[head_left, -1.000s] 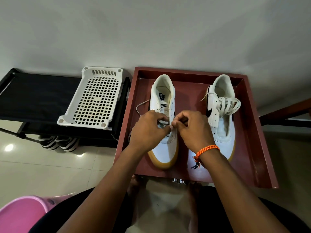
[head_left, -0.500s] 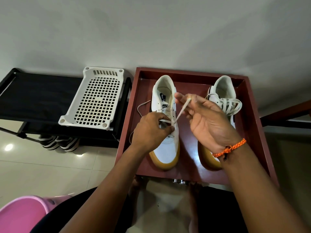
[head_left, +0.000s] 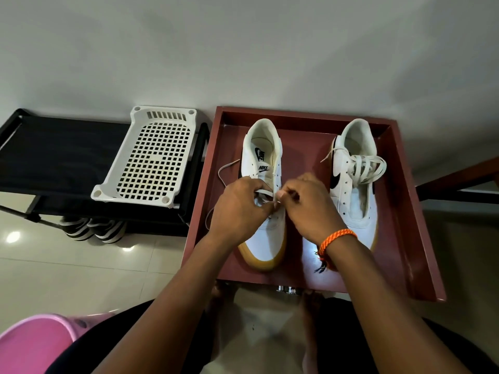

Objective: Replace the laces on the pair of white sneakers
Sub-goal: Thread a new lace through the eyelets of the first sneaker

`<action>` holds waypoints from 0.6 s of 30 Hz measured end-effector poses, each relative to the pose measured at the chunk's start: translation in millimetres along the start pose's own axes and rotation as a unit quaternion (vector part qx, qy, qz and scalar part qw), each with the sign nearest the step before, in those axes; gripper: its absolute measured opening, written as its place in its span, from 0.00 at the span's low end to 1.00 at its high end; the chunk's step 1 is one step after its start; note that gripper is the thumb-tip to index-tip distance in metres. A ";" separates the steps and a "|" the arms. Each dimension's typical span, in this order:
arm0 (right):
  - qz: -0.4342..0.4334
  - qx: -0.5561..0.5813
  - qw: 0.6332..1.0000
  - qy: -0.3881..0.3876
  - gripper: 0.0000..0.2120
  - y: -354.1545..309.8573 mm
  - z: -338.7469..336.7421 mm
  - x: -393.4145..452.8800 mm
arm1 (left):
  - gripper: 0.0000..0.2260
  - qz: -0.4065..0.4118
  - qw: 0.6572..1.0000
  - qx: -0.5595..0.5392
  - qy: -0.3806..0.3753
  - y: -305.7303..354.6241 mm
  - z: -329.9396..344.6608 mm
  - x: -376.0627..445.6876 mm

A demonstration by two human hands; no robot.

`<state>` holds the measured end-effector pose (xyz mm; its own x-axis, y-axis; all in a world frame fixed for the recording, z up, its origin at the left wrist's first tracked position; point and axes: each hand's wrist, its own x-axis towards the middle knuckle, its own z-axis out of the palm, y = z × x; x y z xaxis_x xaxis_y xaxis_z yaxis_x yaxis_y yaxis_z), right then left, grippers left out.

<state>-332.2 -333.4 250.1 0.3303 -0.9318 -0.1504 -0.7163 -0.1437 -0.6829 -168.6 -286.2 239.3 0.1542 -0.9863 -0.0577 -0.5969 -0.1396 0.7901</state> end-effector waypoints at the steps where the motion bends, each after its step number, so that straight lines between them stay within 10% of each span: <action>1: -0.014 0.023 1.000 0.009 0.10 -0.9 -2.1 0.7 | 0.07 0.001 1.000 -0.003 0.002 -0.3 -0.4 0.2; 5: -0.013 0.220 0.975 -0.004 0.09 -6.0 -13.2 1.3 | 0.07 -0.004 1.000 -0.004 0.007 2.0 -2.1 0.6; 13: -0.046 0.575 0.813 -0.072 0.12 -30.6 -36.6 -10.3 | 0.11 -0.016 1.000 0.024 0.005 4.9 -1.0 0.0; 18: -0.073 0.769 0.619 -0.141 0.12 -31.3 -53.0 -13.6 | 0.12 -0.020 1.000 0.021 0.006 5.0 -0.6 -1.0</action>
<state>-346.9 -333.9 311.4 0.5724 -0.8197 0.0223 0.6949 0.4704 -0.5438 -171.3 -285.8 243.6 0.1882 -0.9787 -0.0818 -0.6218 -0.1832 0.7614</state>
